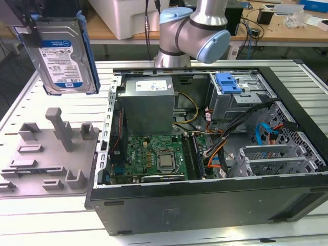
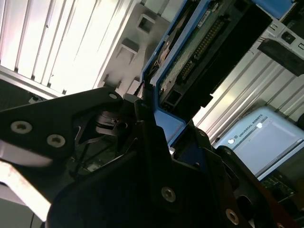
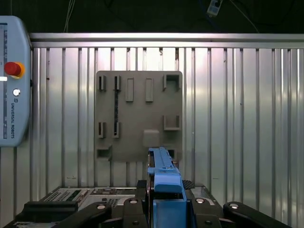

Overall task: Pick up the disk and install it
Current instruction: 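Pick up the disk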

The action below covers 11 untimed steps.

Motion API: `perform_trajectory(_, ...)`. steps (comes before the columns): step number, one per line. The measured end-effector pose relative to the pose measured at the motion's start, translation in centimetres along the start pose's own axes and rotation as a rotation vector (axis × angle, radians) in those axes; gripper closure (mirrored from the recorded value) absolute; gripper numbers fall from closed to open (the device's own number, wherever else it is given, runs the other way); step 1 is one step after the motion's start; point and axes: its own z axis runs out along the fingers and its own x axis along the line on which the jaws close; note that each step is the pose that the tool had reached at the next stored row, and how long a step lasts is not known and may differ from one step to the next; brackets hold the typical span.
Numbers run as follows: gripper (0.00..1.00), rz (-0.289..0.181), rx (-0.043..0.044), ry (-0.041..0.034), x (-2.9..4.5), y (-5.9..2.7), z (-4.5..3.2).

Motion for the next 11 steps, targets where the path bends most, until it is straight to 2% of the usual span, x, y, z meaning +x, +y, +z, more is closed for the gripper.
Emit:
perform_trajectory(6,0.63,0.000,0.0000,0.0000,0.52,-1.60,-0.26)
perform_trajectory(11,0.63,0.000,0.0000,0.0000,1.15,-2.50,-0.34)
